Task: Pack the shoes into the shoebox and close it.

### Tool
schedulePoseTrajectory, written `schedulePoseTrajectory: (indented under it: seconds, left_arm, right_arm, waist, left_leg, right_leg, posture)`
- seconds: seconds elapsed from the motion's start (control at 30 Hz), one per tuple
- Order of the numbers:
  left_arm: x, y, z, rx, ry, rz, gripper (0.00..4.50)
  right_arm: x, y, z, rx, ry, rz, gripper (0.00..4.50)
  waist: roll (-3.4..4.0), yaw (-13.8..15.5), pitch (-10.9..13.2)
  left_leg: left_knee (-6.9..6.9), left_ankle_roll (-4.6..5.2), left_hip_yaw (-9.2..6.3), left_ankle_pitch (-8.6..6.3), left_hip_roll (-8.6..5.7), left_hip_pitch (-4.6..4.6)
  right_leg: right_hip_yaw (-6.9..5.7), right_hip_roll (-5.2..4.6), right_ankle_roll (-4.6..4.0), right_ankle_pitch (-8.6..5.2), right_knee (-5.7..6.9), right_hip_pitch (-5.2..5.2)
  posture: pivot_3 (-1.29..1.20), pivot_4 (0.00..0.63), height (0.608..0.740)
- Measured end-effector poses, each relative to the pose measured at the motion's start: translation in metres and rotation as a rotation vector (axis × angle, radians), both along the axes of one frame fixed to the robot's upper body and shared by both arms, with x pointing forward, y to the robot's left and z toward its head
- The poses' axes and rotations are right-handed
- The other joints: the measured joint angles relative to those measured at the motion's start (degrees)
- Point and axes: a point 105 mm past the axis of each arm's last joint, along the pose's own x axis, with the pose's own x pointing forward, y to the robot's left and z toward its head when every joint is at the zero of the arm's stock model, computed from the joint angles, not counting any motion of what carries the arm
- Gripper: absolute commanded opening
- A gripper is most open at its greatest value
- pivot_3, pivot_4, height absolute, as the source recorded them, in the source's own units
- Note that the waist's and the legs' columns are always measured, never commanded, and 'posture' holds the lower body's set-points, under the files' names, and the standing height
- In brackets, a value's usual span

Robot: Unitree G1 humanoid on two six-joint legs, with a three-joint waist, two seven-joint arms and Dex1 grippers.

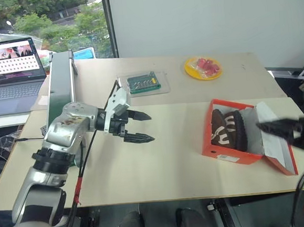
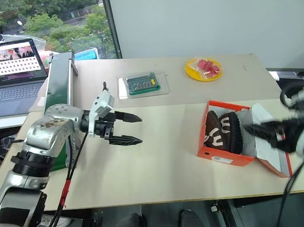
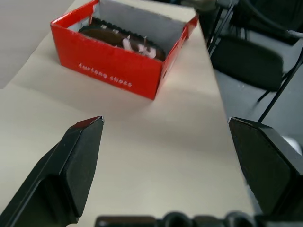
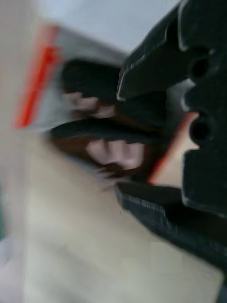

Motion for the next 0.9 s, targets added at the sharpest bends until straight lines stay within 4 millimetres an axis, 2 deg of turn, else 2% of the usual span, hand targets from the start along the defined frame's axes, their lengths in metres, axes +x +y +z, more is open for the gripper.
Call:
schedulePoseTrajectory:
  seconds: [0.13, 0.2, 0.33, 0.43, 0.5, 0.63, 0.7, 0.9]
  left_arm:
    - [0.002, -0.003, -0.002, 0.02, -0.023, -0.023, 4.5]
    - [0.002, -0.002, -0.004, 0.03, -0.019, -0.024, 4.5]
    - [-0.001, 0.0, -0.004, 0.051, -0.023, -0.036, 4.5]
    - [-0.005, 0.004, -0.003, 0.074, -0.027, -0.049, 4.5]
    - [-0.007, 0.005, -0.002, 0.084, -0.021, -0.053, 4.5]
    - [-0.009, 0.006, -0.001, 0.094, -0.016, -0.054, 4.5]
    - [-0.008, 0.007, -0.001, 0.105, -0.02, -0.05, 4.5]
    - [-0.006, 0.006, 0.006, 0.115, -0.042, -0.057, 4.5]
  right_arm:
    - [-0.023, 0.003, -0.039, 0.083, 0.08, -0.064, 0.72]
    - [-0.029, 0.006, -0.049, 0.129, 0.1, -0.087, 0.03]
    - [-0.031, 0.007, -0.059, 0.149, 0.092, -0.123, 0.03]
    - [-0.023, 0.002, -0.074, 0.192, 0.086, -0.193, 0.03]
    - [-0.018, -0.012, -0.092, 0.201, 0.105, -0.291, 0.03]
    - [-0.002, -0.037, -0.112, 0.173, 0.083, -0.431, 0.03]
    - [0.001, -0.043, -0.123, 0.161, 0.09, -0.464, 0.03]
    - [0.027, -0.077, -0.142, 0.2, -0.019, -0.64, 0.03]
  waist:
    - [0.05, -0.16, -0.02]
    - [0.18, -0.35, -0.04]
    - [0.19, -0.44, -0.05]
    - [0.19, -0.57, -0.05]
    - [0.26, -0.56, -0.06]
    - [0.26, -0.6, -0.06]
    - [0.27, -0.59, -0.06]
    - [0.29, -1.04, -0.06]
  left_leg:
    - [0.0, 0.02, -0.11, -0.01, 0.0, 0.13]
    - [0.0, 0.02, -0.09, -0.01, -0.04, 0.15]
    - [0.01, 0.02, -0.11, -0.02, 0.0, 0.33]
    - [0.0, 0.02, -0.1, -0.02, 0.01, 0.36]
    - [0.0, 0.02, -0.07, -0.02, -0.05, 0.36]
    - [-0.01, 0.02, -0.06, -0.02, -0.06, 0.37]
    - [-0.03, 0.02, -0.06, -0.02, -0.06, 0.37]
    - [-0.03, 0.02, -0.04, -0.02, -0.1, 0.42]
  right_leg:
    - [0.01, 0.03, 0.05, -0.03, 0.04, 0.12]
    - [0.11, 0.0, 0.06, -0.03, 0.09, 0.1]
    - [0.09, 0.03, 0.06, -0.05, 0.12, 0.24]
    - [0.09, 0.04, 0.04, -0.06, 0.14, 0.26]
    - [0.12, -0.01, 0.06, -0.08, 0.15, 0.24]
    - [0.12, 0.0, 0.08, -0.09, 0.16, 0.25]
    - [0.1, 0.0, 0.07, -0.11, 0.17, 0.24]
    - [0.16, -0.01, 0.08, -0.11, 0.17, 0.28]
  posture:
    - [0.0, 0.15, 0.74]
    - [0.0, 0.15, 0.74]
    - [0.0, 0.15, 0.74]
    - [0.0, 0.15, 0.74]
    - [0.0, 0.15, 0.74]
    - [0.0, 0.15, 0.74]
    - [0.0, 0.15, 0.74]
    - [0.0, 0.15, 0.74]
